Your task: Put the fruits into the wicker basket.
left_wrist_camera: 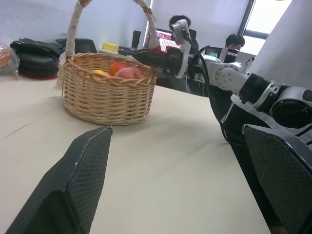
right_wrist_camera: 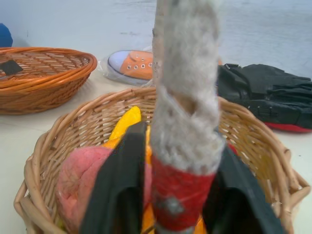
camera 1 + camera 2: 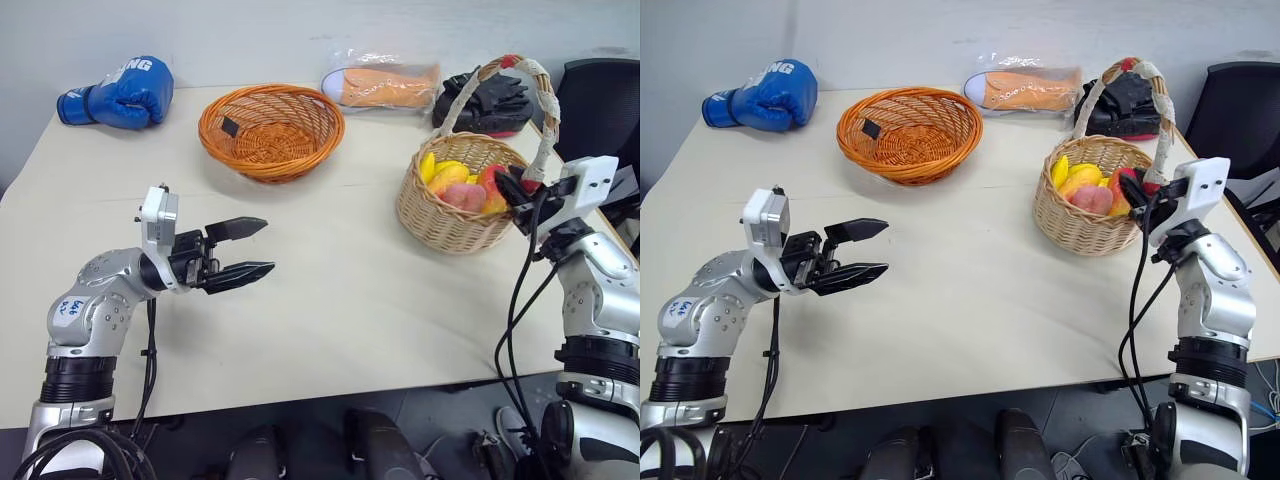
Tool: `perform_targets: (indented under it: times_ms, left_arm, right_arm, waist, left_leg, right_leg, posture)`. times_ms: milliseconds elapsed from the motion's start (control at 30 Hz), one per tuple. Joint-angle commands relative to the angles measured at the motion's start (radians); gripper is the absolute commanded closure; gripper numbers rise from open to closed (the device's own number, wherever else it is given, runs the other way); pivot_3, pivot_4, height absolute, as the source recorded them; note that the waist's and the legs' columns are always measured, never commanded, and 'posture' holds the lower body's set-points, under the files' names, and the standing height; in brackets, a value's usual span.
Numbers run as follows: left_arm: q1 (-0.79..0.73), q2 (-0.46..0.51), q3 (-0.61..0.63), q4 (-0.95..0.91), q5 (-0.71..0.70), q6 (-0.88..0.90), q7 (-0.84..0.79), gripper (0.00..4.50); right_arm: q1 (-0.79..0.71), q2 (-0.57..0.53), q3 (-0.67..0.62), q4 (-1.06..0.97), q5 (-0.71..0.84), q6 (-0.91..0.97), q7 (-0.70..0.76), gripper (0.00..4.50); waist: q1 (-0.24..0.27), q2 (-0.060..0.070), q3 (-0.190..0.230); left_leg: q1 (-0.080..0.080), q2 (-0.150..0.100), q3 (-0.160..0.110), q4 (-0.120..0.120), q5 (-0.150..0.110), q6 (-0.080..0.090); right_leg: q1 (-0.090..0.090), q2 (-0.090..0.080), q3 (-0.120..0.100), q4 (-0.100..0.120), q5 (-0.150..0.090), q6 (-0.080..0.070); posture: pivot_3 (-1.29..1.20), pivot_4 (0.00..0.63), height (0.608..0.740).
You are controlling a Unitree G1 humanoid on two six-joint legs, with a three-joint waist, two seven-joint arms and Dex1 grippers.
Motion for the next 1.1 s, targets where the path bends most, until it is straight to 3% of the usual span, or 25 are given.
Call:
perform_targets:
  times_ms: [33,167,200,367,467,533,700,867,1100]
  left_arm:
    - [0.05,0.019,0.041,-0.001,0.032,-0.042,-0.003,0.0]
    - [0.132,0.06,0.086,0.017,0.054,-0.07,-0.025,0.0]
    - [0.158,0.078,0.098,0.025,0.073,-0.091,-0.032,0.0]
    - [0.269,0.146,0.135,0.023,0.156,-0.174,-0.044,0.0]
    - [0.35,0.155,0.161,0.0,0.201,-0.245,-0.031,0.0]
    - [0.378,0.142,0.169,-0.005,0.233,-0.296,-0.002,0.0]
    - [0.477,0.075,0.156,-0.031,0.366,-0.522,0.068,0.0]
    - [0.559,0.01,0.139,-0.054,0.429,-0.634,0.13,0.0]
    - [0.621,-0.013,0.136,-0.136,0.401,-0.617,0.18,0.0]
  right_arm:
    - [0.059,-0.072,-0.035,-0.093,0.028,-0.048,0.075,1.66]
    - [0.153,-0.17,-0.097,-0.161,0.075,-0.073,0.185,0.21]
    - [0.19,-0.208,-0.116,-0.181,0.09,-0.081,0.233,0.04]
    - [0.353,-0.356,-0.176,-0.196,0.083,-0.152,0.417,0.04]
    - [0.469,-0.384,-0.166,-0.23,0.075,-0.216,0.515,0.04]
    - [0.534,-0.373,-0.123,-0.287,0.082,-0.23,0.561,0.04]
    - [0.582,-0.211,0.149,-0.498,0.073,-0.218,0.537,0.04]
    - [0.465,-0.093,0.301,-0.402,-0.012,-0.289,0.507,0.04]
    - [0.342,0.003,0.364,-0.288,-0.042,-0.319,0.455,0.04]
  waist:
    - [0.002,0.0,0.0]
    - [0.006,0.001,0.0]
    - [0.008,0.001,0.0]
    - [0.016,0.001,0.0]
    - [0.02,0.001,0.0]
    - [0.023,0.001,0.0]
    - [0.019,-0.001,-0.001]
    - [0.023,-0.001,-0.001]
    - [0.025,-0.001,-0.001]
  left_leg:
    - [0.0,0.0,0.0,0.0,0.0,0.0]
    - [0.0,0.0,0.0,0.0,0.0,0.001]
    - [0.0,0.0,0.0,0.0,-0.001,0.001]
    - [0.002,0.0,-0.001,0.0,-0.001,0.001]
    - [0.002,0.0,0.0,-0.001,-0.002,0.002]
    - [0.002,0.0,0.0,-0.001,-0.002,0.002]
    - [0.004,0.006,-0.001,0.0,-0.003,0.001]
    - [0.003,0.005,0.0,0.001,-0.004,0.003]
    - [0.002,0.005,-0.001,0.001,-0.005,0.005]
  right_leg:
    - [0.0,0.0,0.0,0.0,0.0,0.0]
    - [0.0,-0.001,0.001,-0.001,0.0,0.001]
    - [0.0,-0.001,0.001,-0.001,0.0,0.001]
    - [0.001,-0.001,0.001,-0.002,0.0,0.001]
    - [0.002,-0.001,0.001,-0.002,0.0,0.001]
    - [0.002,-0.001,0.001,-0.003,0.0,0.001]
    - [0.003,-0.002,0.001,-0.002,0.001,0.001]
    - [0.002,-0.003,0.001,-0.001,0.001,0.001]
    - [0.002,-0.004,-0.001,-0.001,0.001,0.001]
  posture:
    - [0.0,0.15,0.74]
    - [0.0,0.15,0.74]
    - [0.0,0.15,0.74]
    - [0.0,0.15,0.74]
    - [0.0,0.15,0.74]
    - [0.0,0.15,0.74]
    - [0.0,0.15,0.74]
    - [0.0,0.15,0.74]
    - [0.0,0.15,0.74]
